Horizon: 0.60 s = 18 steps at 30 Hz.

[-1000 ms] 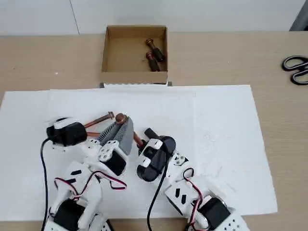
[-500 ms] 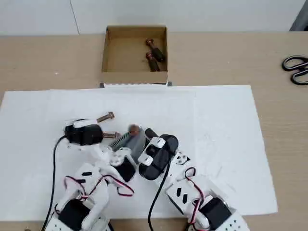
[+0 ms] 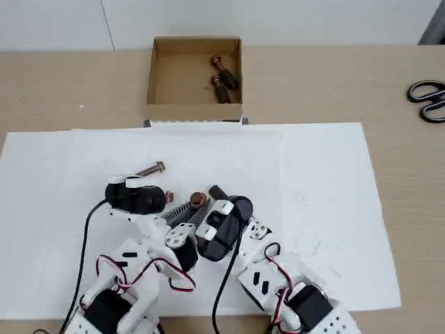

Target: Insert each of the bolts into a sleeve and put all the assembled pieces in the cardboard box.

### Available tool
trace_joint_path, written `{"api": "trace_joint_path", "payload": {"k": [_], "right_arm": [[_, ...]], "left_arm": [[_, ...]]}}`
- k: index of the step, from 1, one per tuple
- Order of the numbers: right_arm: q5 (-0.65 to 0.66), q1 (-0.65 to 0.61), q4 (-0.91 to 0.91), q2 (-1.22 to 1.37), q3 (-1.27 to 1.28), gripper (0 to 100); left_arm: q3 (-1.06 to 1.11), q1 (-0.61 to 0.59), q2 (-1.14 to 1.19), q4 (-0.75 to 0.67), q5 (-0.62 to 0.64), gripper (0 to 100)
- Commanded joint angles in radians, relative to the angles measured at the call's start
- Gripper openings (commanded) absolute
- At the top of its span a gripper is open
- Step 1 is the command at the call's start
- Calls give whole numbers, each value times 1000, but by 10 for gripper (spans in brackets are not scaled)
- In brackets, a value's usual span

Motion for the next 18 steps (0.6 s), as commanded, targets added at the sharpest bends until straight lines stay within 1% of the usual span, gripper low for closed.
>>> {"api": "trace_joint_path", "payload": {"k": [1, 3, 5, 10, 15, 18], "right_arm": [[14, 2, -28, -15, -64, 3], [14, 2, -28, -15, -57, 3], [14, 2, -28, -15, -55, 3], [14, 5, -27, -15, -44, 3], [14, 58, -35, -15, -28, 3], [14, 62, -35, -15, -29, 3]], "left_arm": [[19, 64, 0, 41, -17, 142], [-2, 64, 0, 43, -26, 220], [-31, 64, 2, 44, -28, 262], [-94, 60, 2, 48, -87, 265], [-147, -25, 3, 49, -164, 265], [-173, -74, 3, 49, -199, 265]]}}
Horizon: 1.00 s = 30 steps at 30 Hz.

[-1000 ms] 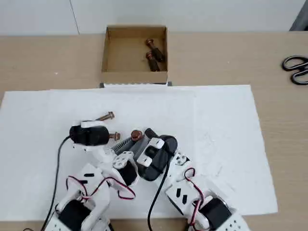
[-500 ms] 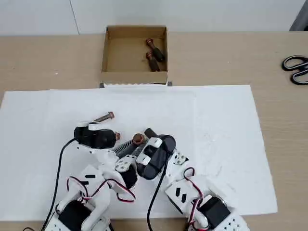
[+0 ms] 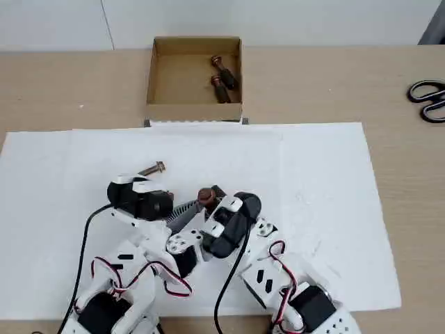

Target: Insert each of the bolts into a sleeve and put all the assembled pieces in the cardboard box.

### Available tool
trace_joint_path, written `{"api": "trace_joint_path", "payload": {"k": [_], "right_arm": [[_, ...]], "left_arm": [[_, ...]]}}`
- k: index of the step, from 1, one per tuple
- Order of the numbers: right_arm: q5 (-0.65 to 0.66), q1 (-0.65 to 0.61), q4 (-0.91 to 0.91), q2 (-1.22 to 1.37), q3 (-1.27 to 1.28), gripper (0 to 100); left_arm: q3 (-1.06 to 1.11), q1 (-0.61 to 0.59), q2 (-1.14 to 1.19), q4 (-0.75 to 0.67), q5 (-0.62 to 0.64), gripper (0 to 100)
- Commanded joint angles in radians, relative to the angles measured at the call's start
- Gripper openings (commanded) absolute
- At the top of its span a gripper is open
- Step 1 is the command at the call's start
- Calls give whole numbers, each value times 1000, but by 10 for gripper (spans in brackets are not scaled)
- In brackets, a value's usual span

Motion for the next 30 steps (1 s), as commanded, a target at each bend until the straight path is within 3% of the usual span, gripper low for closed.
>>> {"api": "trace_joint_path", "payload": {"k": [1, 14, 17, 20, 22, 26, 30], "right_arm": [[14, 16, -30, -10, -23, 3], [14, 16, -22, -10, -20, 3], [14, 16, -22, -10, -20, 3], [14, 18, -22, -10, -20, 3], [9, 25, -22, -10, -11, 3], [-2, 105, -22, -1, -15, 3], [-40, 240, -22, 4, -91, 3]], "left_arm": [[-76, -38, -6, 5, -31, 265], [-139, -87, -8, 23, -29, 255], [-153, -150, -9, 20, -75, 164], [-150, -235, -9, 23, -166, 10], [-137, -301, -8, 23, -204, 21], [-19, -391, -9, 18, -296, 6], [94, -436, -9, 20, -298, 6]]}}
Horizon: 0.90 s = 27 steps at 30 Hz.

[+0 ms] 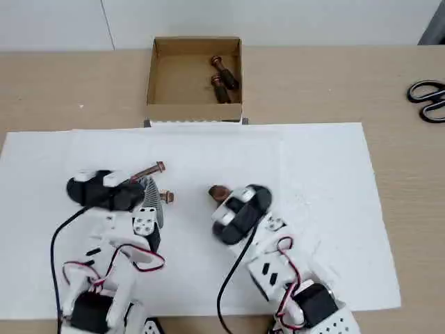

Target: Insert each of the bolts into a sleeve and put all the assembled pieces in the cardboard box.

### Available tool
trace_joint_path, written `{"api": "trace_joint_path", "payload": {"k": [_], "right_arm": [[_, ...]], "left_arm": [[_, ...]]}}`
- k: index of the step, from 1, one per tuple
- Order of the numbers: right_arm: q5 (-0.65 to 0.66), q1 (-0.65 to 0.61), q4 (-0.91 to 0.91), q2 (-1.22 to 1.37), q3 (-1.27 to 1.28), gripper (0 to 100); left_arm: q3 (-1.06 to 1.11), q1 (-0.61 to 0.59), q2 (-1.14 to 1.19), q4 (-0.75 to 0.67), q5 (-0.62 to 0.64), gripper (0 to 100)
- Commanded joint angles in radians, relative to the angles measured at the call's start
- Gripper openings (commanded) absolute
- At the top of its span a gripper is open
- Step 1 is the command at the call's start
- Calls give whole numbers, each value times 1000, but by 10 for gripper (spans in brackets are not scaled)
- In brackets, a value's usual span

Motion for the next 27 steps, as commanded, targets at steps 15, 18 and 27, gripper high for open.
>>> {"api": "trace_joint_path", "payload": {"k": [15, 18, 27], "right_arm": [[-138, 176, -22, 868, -902, 3], [-135, 176, -30, 1049, -1057, 3], [-132, 176, -31, 1529, -1510, 4]], "left_arm": [[220, -32, -9, -114, -11, 6], [220, -32, -3, -110, -11, 6], [220, -32, -6, -95, -14, 6]]}}
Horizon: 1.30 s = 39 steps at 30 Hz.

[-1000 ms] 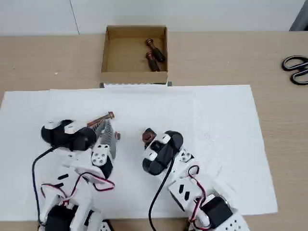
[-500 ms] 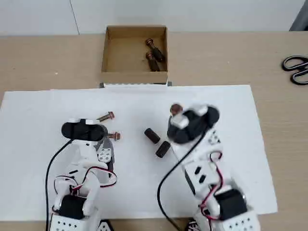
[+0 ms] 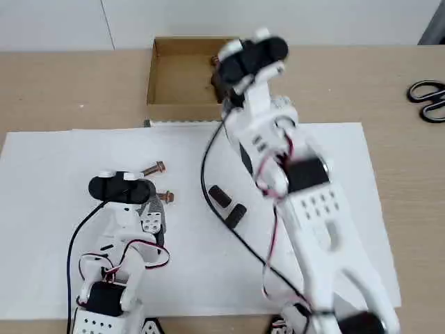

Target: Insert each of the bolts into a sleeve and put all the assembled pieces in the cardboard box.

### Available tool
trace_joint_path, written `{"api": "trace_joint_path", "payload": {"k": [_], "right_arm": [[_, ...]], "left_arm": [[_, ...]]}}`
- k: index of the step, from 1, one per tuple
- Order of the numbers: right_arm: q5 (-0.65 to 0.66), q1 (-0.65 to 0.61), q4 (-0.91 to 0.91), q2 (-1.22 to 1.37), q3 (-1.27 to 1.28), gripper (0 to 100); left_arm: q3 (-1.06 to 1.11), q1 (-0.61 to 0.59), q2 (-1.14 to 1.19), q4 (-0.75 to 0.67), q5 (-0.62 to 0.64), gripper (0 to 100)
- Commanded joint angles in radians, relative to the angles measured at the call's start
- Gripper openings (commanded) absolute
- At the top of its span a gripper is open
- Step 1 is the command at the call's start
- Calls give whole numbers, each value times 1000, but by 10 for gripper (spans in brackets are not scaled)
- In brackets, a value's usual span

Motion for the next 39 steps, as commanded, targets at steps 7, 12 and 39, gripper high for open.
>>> {"api": "trace_joint_path", "payload": {"k": [7, 12, 39], "right_arm": [[97, 10, -76, 470, -551, 4], [147, 4, -208, 676, -710, 4], [338, -28, -395, 938, -753, 0]], "left_arm": [[-4, -8, -8, -11, -5, 6], [-4, -8, -8, -9, -3, 6], [-4, -46, -9, -8, -2, 6]]}}
